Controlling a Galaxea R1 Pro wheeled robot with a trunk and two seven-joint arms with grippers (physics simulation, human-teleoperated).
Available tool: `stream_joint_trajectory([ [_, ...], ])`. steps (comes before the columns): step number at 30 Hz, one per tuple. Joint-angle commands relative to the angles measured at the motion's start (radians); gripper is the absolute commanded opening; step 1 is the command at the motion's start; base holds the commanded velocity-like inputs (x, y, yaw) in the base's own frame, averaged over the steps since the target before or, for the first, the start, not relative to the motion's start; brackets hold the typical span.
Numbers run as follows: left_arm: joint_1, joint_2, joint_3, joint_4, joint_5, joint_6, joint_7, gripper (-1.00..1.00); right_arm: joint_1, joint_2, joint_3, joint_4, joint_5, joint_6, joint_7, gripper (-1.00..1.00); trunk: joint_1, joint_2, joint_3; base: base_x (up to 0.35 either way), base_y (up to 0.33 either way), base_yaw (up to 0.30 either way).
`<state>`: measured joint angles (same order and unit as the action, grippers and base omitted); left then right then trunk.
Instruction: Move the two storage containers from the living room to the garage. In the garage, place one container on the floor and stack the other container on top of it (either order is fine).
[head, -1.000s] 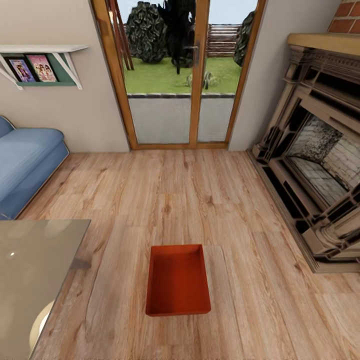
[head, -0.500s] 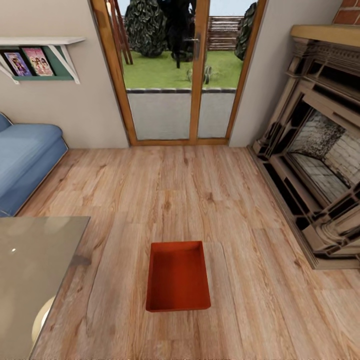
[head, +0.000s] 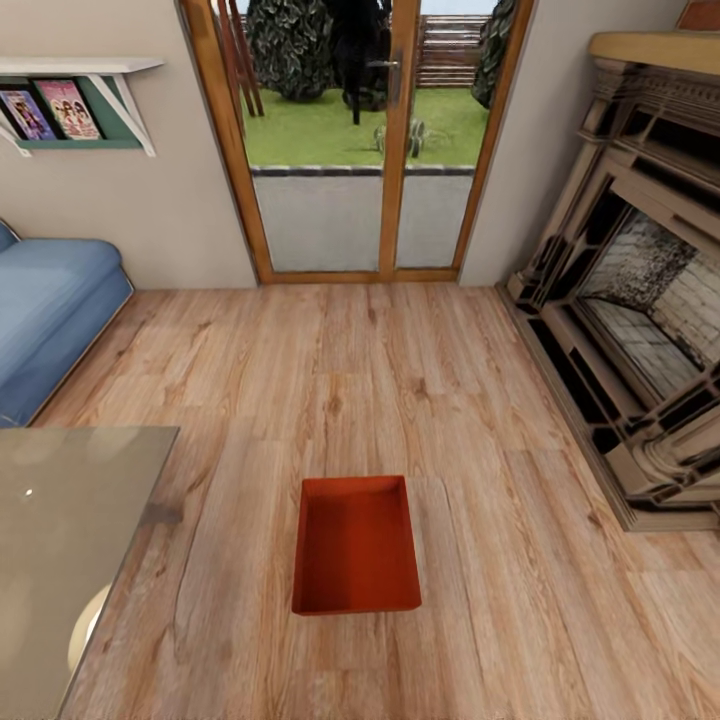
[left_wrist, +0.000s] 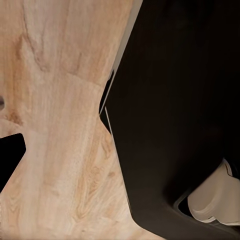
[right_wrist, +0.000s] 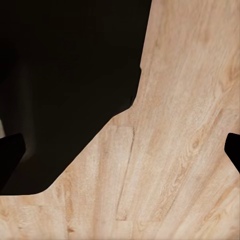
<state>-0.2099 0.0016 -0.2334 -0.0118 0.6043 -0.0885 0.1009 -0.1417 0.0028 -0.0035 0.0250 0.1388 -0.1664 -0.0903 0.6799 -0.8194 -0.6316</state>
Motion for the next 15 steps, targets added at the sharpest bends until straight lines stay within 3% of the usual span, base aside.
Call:
stream_joint_trajectory([
  [1,0.0,0.0,-0.009,0.0,0.006,-0.002,0.003,1.0,-0.001,0.0,-0.001,0.003,0.01,-0.004,-0.006,1.0,0.0,-0.001,-0.002,0.0,0.0,0.0],
  [15,0.0,0.0,-0.009,0.0,0.006,-0.002,0.003,1.0,-0.001,0.0,-0.001,0.003,0.01,-0.005,-0.006,1.0,0.0,-0.001,-0.025,0.0,0.0,0.01],
])
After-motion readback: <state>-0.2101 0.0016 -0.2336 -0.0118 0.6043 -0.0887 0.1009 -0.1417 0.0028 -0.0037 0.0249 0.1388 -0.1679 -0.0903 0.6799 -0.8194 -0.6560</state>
